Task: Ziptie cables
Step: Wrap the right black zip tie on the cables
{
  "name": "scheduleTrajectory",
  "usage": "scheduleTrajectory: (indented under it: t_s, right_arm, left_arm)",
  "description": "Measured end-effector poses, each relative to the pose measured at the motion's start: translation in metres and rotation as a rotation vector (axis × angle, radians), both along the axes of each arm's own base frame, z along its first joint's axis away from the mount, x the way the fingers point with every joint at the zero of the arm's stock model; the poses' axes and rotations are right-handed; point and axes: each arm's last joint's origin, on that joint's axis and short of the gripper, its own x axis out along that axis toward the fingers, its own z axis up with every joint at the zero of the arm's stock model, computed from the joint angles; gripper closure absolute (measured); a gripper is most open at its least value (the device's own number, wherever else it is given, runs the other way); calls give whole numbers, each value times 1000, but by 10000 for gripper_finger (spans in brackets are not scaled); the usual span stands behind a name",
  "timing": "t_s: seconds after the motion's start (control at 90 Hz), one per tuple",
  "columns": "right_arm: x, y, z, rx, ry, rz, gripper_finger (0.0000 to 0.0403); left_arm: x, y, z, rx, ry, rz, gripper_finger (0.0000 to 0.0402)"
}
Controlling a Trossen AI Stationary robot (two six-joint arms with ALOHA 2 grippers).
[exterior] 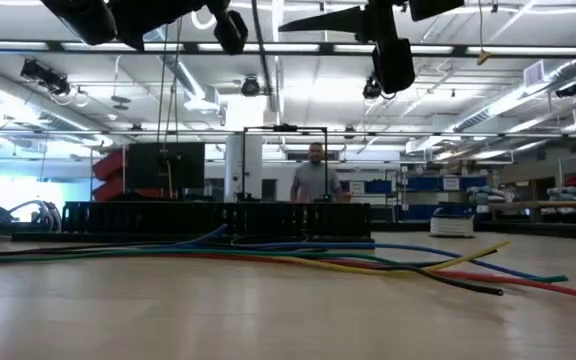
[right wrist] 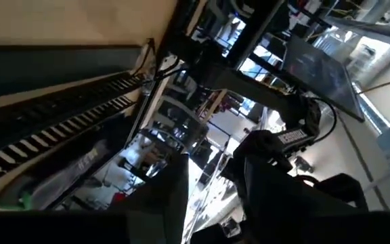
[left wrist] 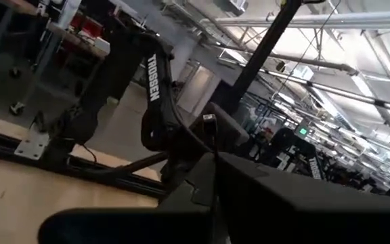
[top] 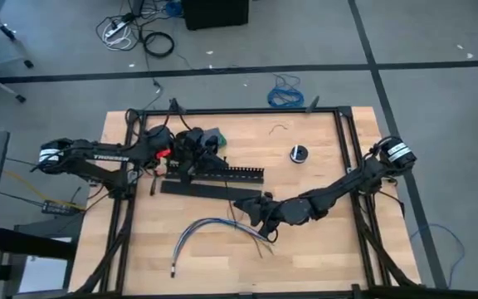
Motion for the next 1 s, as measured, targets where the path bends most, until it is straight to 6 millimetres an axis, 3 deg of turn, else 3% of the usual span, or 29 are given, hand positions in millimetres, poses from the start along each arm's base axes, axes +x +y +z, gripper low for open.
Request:
scheduleTrajectory:
  t_s: [0.556,1.0]
  right_arm:
    - [0,2,0,-56,12,68,264]
    - [0,2,0,-57,12,59,264]
  left_arm:
    - [2,3,0,-120,21,118,401]
    - [2,2,-4,-185,84,66,401]
